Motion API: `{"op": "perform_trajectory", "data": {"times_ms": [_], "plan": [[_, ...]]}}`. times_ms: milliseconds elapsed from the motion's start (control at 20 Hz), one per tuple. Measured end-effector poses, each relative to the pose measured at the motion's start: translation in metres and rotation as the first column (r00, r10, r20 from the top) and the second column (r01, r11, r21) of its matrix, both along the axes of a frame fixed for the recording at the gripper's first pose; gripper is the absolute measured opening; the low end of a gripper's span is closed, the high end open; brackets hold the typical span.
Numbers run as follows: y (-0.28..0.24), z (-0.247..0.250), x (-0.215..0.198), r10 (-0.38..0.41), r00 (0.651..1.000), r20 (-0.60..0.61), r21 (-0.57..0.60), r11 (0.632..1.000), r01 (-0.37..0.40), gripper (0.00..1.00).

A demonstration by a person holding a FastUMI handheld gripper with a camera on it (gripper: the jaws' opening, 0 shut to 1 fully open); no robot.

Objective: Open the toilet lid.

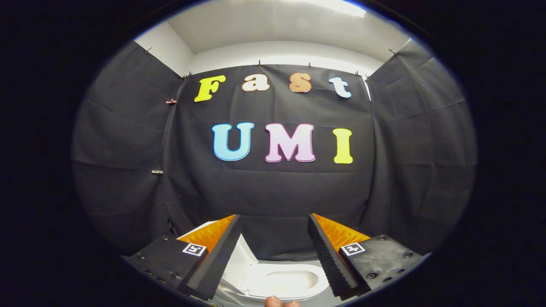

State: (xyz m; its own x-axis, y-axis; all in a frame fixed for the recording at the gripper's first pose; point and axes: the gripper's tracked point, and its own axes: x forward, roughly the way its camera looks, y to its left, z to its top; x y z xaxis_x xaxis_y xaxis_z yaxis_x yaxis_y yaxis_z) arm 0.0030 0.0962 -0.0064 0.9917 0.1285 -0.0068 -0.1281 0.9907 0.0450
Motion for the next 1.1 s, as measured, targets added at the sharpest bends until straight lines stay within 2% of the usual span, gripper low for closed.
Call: {"op": "perform_trajectory", "data": {"times_ms": [450,1100], "plan": [[-0.057,0.004,-0.003,-0.102,0.995,-0.001,0.015,0.995,0.102,0.98],[-0.044,0.013,0.002,-0.1,0.995,0.019,0.025,0.995,0.099,0.98]]}}
